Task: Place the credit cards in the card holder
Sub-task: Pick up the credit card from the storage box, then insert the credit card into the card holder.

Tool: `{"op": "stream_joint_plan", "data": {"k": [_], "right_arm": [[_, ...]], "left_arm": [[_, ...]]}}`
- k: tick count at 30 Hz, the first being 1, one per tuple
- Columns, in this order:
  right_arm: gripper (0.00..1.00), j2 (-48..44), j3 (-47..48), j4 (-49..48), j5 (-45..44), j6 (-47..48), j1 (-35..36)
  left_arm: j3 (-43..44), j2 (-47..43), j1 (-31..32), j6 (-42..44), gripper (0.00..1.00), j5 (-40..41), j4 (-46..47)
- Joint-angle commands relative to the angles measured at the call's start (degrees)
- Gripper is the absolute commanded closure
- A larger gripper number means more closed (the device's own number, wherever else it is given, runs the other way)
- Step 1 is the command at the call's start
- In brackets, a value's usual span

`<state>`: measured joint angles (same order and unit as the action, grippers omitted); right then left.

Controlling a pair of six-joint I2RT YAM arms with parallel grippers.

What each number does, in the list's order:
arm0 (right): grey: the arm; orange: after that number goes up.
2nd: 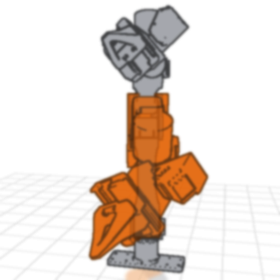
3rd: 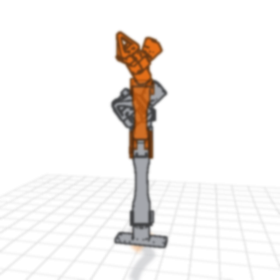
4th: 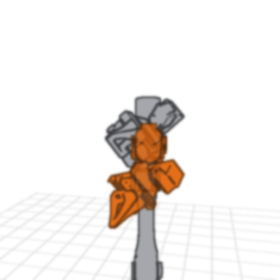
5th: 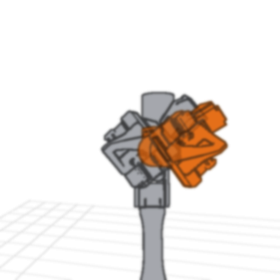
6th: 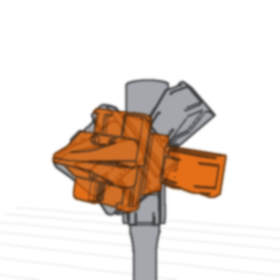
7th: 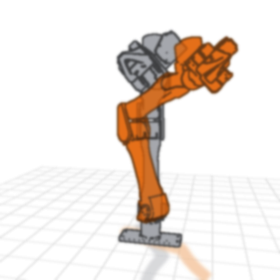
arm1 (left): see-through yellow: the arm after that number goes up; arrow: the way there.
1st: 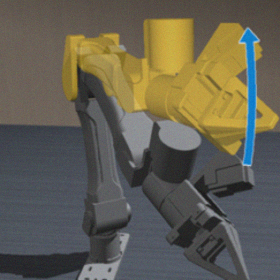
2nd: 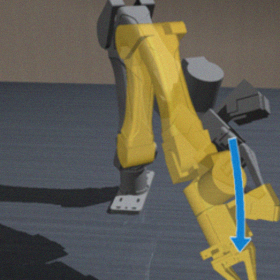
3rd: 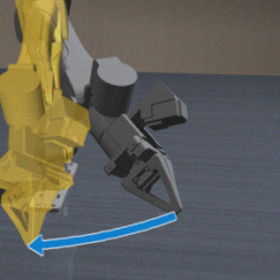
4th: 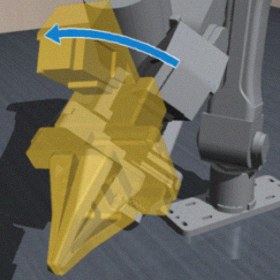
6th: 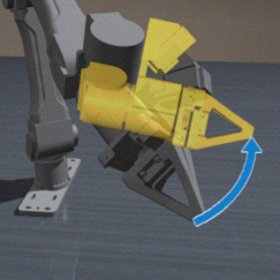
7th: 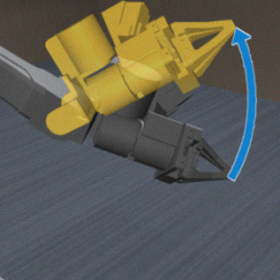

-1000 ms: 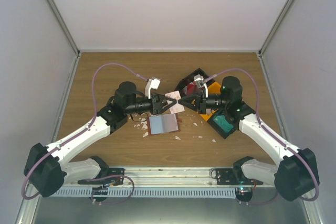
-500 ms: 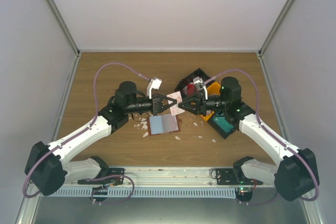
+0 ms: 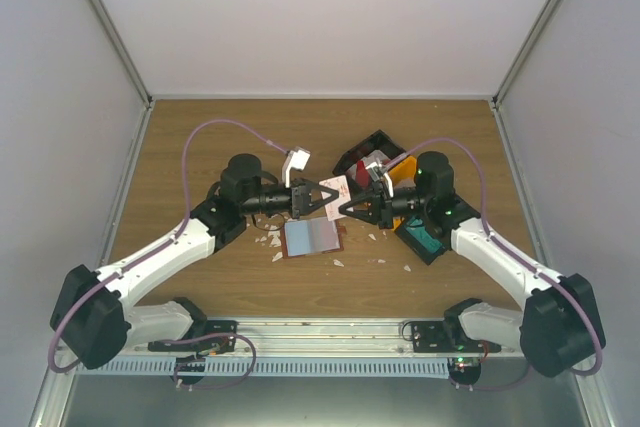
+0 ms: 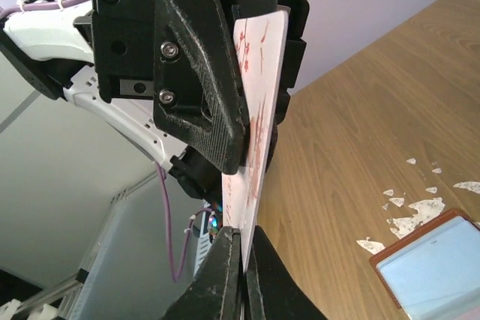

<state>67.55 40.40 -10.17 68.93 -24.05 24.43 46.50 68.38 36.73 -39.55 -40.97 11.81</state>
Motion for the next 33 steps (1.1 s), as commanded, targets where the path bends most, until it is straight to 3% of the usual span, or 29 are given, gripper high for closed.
{"op": "stream_joint_plan", "data": {"k": [1,8,12,15,18,26,33], "right_arm": [[0.99,-0.1,-1.0,-2.0,-1.9,0.5,0.3],[0.99,2.3,-1.5,0.0,-7.9,-1.0,0.3],[0.99,6.4,-2.6,1.0,-12.9,-4.3,0.3],[0.99,11.8,-3.5,1.5,-15.6,-7.1,1.2],[1.0,18.1,-3.0,2.5,-19.7,-8.4,4.4],[0.99,30.8,0.0,-1.7,-23.1,-15.1,10.5],[0.99,32.6,-0.7,-3.6,-27.1,-20.0,10.6]], "left_arm": [[-0.4,0.8,-0.2,-0.3,0.93,0.9,1.6],[-1.2,0.6,-0.5,1.8,0.45,11.6,-7.8],[-2.5,0.2,-1.5,1.3,0.34,23.3,-18.1],[-4.8,-0.7,-2.8,0.0,0.34,29.4,-23.9],[-8.6,-1.8,-5.0,-0.8,0.41,30.2,-25.8],[-16.4,-0.4,-9.9,0.0,0.63,22.5,-22.5],[-16.8,5.4,-11.2,1.6,0.73,14.3,-17.7]]}}
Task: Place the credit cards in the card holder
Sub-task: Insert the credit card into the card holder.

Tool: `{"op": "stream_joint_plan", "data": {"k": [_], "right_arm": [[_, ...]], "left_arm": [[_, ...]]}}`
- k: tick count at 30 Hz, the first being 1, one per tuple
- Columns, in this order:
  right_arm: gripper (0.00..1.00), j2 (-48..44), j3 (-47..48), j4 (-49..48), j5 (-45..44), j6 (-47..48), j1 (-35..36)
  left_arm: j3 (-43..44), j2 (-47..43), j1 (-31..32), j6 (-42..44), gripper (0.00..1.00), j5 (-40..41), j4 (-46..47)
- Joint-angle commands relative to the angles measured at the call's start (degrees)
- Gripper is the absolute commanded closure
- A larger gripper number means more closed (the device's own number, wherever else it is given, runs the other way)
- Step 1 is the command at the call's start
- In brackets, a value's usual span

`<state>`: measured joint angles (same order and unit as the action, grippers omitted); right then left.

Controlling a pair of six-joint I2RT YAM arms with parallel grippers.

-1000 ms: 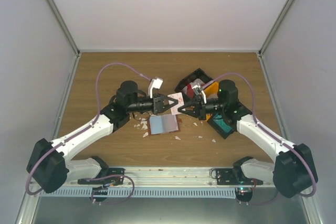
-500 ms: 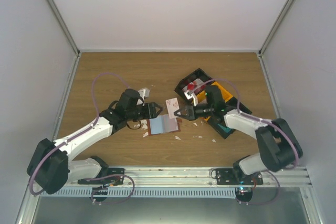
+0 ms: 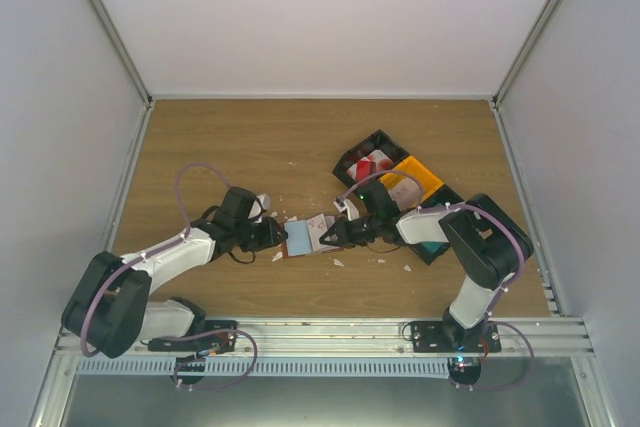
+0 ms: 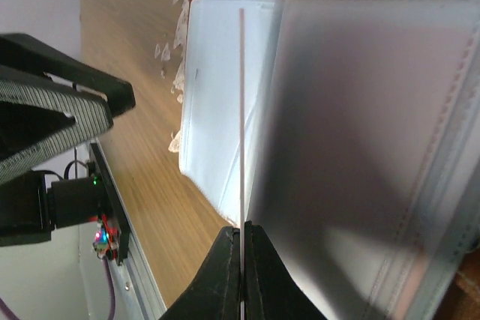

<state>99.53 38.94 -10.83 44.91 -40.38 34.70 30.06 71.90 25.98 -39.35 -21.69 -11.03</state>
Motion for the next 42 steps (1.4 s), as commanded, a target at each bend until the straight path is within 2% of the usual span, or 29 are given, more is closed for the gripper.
{"op": "stream_joint_plan", "data": {"k": [1,9,16,42], "right_arm": [[0.99,0.9,0.6,-2.9,-3.2,-4.1,0.3],[1.0,3.1,1.4,-2.4,-2.6,-8.0,0.6],[0.99,5.6,1.2,-3.2,0.2,-11.6,0.8],[0.99,11.4,3.5,-3.6,3.7,-13.2,3.3]], "left_arm": [[-0.3,2.2,-0.4,1.5,0.74,-5.0,5.2],[-1.1,6.2,-1.1,-0.6,0.76,-6.4,7.3],[-2.3,9.0,-1.6,-1.6,0.79,-4.4,7.0],[-3.2,12.8,-1.6,-1.3,0.87,-4.5,7.7]]}}
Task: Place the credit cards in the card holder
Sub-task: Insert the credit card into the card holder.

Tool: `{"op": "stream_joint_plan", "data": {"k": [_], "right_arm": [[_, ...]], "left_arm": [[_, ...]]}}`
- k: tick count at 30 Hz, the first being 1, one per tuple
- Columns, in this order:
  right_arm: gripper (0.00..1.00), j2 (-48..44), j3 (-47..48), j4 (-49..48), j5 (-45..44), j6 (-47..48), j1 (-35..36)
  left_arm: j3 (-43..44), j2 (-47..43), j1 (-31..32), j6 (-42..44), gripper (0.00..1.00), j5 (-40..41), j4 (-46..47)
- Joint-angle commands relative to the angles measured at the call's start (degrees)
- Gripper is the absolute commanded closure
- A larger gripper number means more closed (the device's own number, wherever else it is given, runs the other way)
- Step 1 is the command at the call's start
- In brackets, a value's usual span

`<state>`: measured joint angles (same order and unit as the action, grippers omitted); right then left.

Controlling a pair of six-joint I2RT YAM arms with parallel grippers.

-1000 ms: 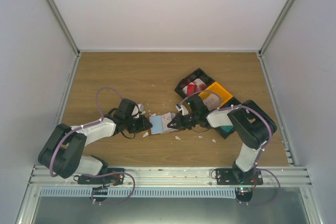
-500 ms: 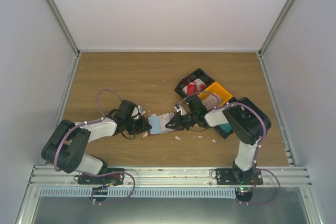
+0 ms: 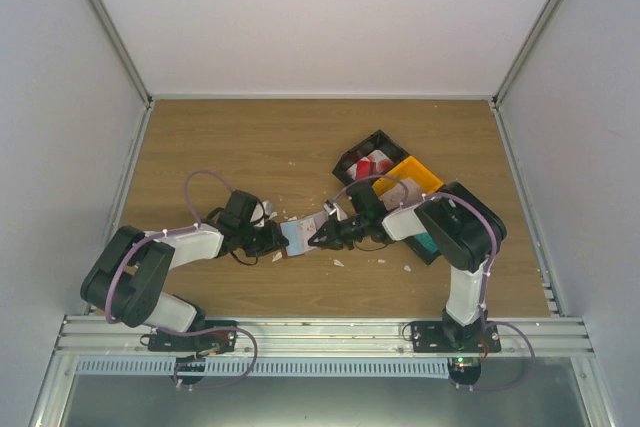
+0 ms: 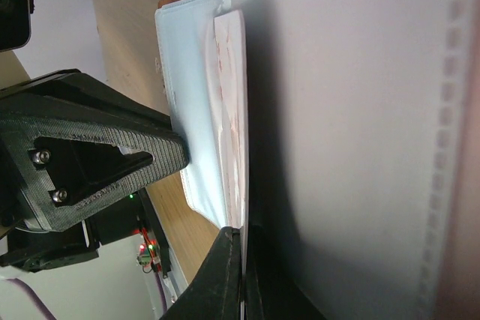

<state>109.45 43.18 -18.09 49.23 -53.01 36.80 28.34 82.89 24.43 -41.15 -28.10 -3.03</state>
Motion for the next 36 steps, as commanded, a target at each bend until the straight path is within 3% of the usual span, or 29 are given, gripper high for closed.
{"op": "stream_joint_plan", "data": {"k": [1,22,25,30,36], "right_arm": [[0.99,1.2,-1.0,3.9,-0.9,-0.6,1.3],[0.99,4.8,5.5,8.9,-0.3,5.6,2.8],[0.88,2.9,5.5,11.6,-2.5,7.1,2.8],[0.6,-2.9,5.5,17.7,-7.9,10.5,2.8],[0.51,-8.3,6.0,25.8,-13.5,13.4,2.8]], "left_arm": [[-1.5,1.9,-0.1,0.5,0.87,1.9,-0.3],[-2.3,2.2,-0.1,0.1,0.88,0.4,1.4],[-2.3,2.0,-0.1,0.1,0.88,0.7,1.2],[-2.3,1.8,0.0,0.1,0.88,0.9,1.1],[-2.0,1.7,-0.1,0.2,0.87,0.9,1.1]]}}
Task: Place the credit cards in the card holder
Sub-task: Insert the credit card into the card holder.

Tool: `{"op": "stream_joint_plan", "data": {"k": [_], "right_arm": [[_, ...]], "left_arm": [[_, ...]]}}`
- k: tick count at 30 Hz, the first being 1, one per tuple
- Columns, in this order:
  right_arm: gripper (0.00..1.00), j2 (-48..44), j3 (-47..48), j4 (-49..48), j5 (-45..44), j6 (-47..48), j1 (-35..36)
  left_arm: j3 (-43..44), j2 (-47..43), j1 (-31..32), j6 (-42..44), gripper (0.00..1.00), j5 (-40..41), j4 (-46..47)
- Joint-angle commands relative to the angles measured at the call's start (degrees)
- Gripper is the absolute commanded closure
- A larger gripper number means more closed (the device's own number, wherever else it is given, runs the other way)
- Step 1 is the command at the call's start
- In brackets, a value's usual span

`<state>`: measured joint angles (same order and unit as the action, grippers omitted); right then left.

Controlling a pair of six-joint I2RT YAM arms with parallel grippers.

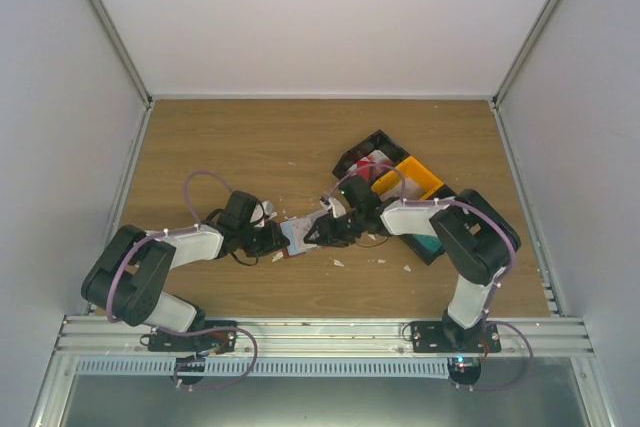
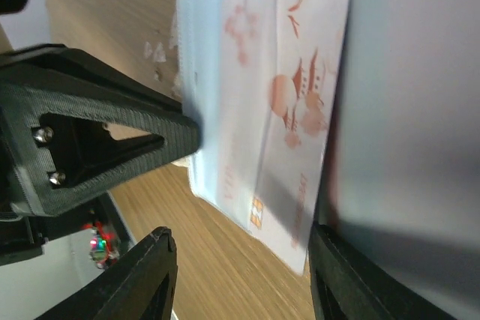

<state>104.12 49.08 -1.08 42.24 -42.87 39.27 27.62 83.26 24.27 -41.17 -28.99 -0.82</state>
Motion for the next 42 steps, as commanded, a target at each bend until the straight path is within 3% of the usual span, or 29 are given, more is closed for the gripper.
{"op": "stream_joint_plan", "data": {"k": [1,6,15,24,30,42], "right_arm": [[0.51,-3.8,0.3,10.2,-8.0,3.9,0.3],[0.51,-5.8,4.8,17.0,-17.8,6.9,0.4],[0.74,-0.9,10.9,17.5,-18.8,11.0,1.6],[0.68,3.4,12.6,17.9,-19.3,11.1,3.6],[0.72,4.5,10.9,13.9,-12.0,11.0,3.6],[0.74,5.9,11.9,10.0,-7.9,10.6,3.7]], "left_arm": [[-1.2,1.4,0.1,0.3,0.87,1.8,-1.2],[-1.1,1.4,0.0,0.4,0.87,1.7,-1.1],[-0.9,1.4,0.0,0.0,0.87,1.8,-0.9],[-0.9,1.9,0.0,-0.1,0.87,1.8,-0.8],[-0.8,2.0,0.1,0.0,0.87,1.6,-0.6],[-0.9,2.3,0.0,0.1,0.87,1.4,-0.2]]}}
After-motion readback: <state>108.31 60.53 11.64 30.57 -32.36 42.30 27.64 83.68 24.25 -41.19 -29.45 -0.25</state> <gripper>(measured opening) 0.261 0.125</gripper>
